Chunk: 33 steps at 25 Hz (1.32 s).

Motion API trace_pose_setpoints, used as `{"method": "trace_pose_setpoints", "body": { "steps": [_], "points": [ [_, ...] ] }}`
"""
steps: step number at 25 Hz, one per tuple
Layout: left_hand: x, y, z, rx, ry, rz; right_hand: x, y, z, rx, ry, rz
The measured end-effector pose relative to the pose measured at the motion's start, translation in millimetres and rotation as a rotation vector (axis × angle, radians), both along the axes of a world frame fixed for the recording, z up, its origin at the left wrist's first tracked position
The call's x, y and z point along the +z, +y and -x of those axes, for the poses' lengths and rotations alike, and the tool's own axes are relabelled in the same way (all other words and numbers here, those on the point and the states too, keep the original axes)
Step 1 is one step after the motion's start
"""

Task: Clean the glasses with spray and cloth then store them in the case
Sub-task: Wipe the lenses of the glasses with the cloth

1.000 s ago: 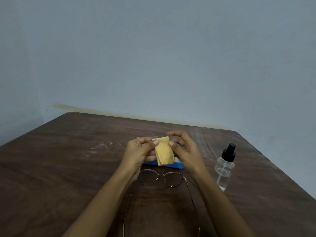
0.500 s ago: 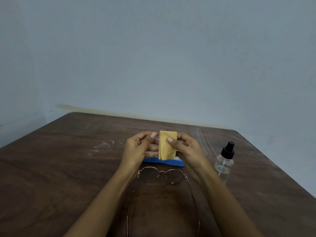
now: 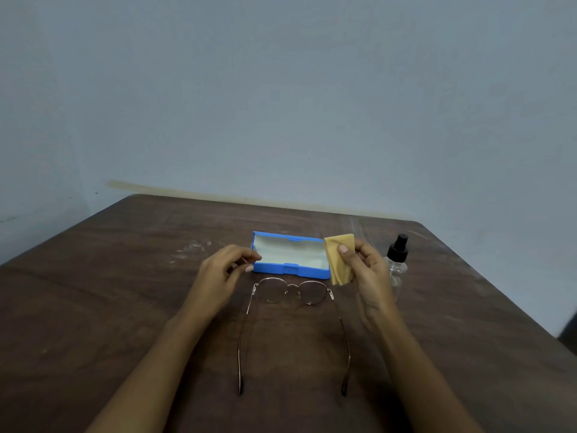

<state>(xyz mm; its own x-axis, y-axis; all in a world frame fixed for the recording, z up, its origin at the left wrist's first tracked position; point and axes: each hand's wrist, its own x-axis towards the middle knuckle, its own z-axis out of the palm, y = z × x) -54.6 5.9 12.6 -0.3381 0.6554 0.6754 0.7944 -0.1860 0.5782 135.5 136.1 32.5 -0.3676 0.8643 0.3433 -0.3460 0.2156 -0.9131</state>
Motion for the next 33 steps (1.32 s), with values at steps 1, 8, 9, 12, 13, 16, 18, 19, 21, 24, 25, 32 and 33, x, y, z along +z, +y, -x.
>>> {"method": "trace_pose_setpoints", "body": {
  "steps": [1,8,9,12,13,16,18,19,21,24,25,32,33],
  "points": [
    [-3.1,-2.2,0.8,0.0,0.015,0.007,-3.7,-1.3,-2.2,-0.017,0.02,0.016],
    [-13.1,-21.2,-3.7,-0.02,0.069,0.108,-15.8,-15.9,-13.5,-0.154,-0.067,0.004],
    [-13.3,-22.7,-4.2,-0.026,0.079,0.117,-16.4,-16.5,-14.2,-0.164,-0.08,0.004],
    [-13.9,-25.3,-5.1,-0.042,0.104,0.144,-17.5,-17.0,-15.6,-0.16,-0.129,0.012],
    [-13.7,-25.5,-5.5,-0.042,0.115,0.149,-18.6,-16.2,-15.8,-0.155,-0.145,0.024],
    [-12.7,-24.4,-5.8,-0.033,0.154,0.146,-19.9,-13.9,-16.1,-0.123,-0.157,0.094],
    [-12.1,-24.2,-4.7,-0.018,0.137,0.126,-18.9,-12.9,-15.8,-0.102,-0.142,0.13],
    [-12.2,-24.1,-4.1,-0.009,0.132,0.106,-18.2,-12.9,-15.5,-0.095,-0.128,0.139],
    [-13.6,-22.8,-3.3,0.008,0.121,0.054,-17.9,-12.7,-14.5,-0.081,-0.107,0.136],
    [-15.5,-19.8,-2.7,0.04,0.067,-0.007,-18.5,-13.9,-11.6,-0.043,-0.084,0.121],
    [-15.7,-18.7,-3.1,0.04,0.049,-0.018,-18.6,-14.6,-10.9,-0.031,-0.069,0.12],
    [-13.6,-14.3,-9.2,0.051,-0.178,-0.05,-15.0,-21.2,-9.9,-0.195,-0.066,0.188],
    [-13.3,-14.2,-10.0,0.056,-0.195,-0.056,-16.4,-21.1,-9.0,-0.286,-0.139,0.195]
  ]
}}
